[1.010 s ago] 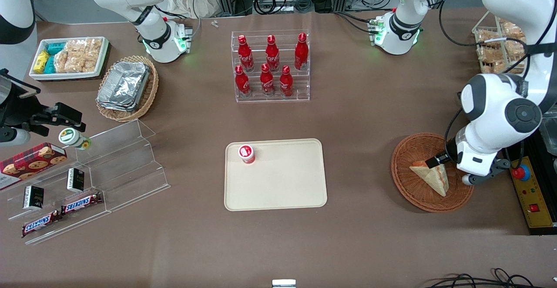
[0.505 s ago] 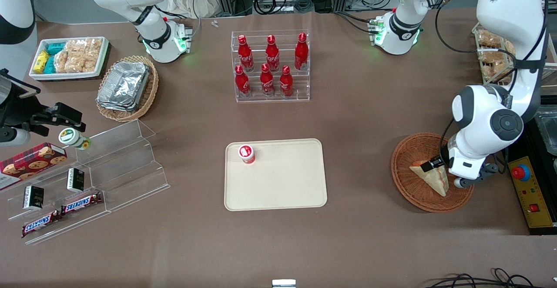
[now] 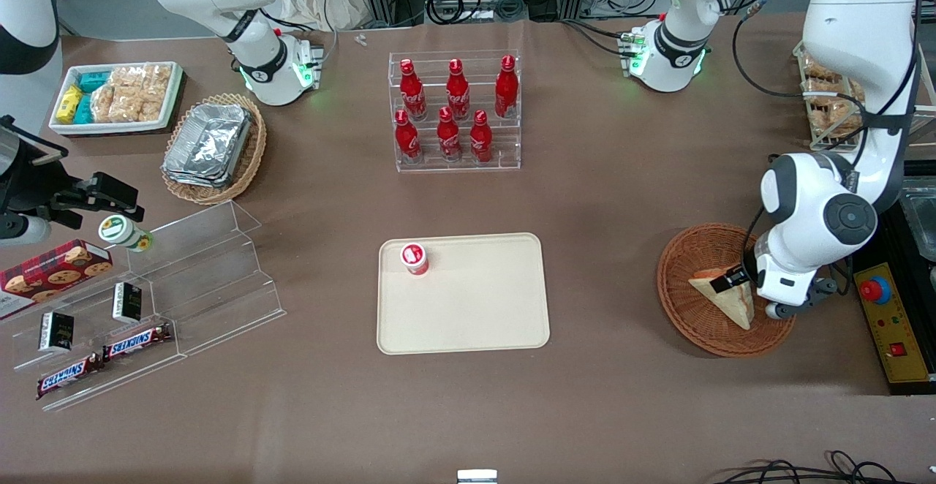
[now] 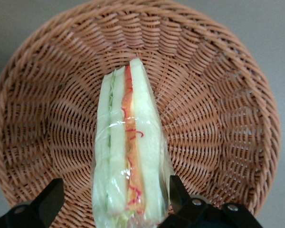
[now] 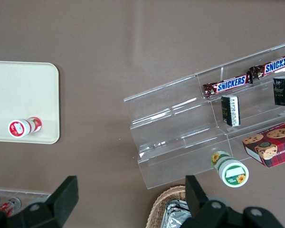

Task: Place sandwich from basket to tray
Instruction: 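Close the left gripper on the sandwich's crust edge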

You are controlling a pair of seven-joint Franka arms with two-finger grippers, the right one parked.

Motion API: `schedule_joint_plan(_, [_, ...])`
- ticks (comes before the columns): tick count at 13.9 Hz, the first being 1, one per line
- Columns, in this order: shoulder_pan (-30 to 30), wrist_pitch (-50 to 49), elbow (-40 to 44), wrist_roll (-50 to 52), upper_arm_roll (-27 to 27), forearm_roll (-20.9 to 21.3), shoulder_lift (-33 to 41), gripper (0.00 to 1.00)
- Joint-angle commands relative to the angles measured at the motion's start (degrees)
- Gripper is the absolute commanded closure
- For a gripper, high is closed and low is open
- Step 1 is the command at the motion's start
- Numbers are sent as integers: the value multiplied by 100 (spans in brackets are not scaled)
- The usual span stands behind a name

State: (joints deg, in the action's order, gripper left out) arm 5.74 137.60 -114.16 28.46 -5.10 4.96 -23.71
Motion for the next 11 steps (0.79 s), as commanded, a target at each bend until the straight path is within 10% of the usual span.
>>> schedule_joint_plan(1, [41,188,-80,378,-44,146,-54,7])
schedule_joint_plan(11, [24,-1231,1174,284,-79,101,-370,100])
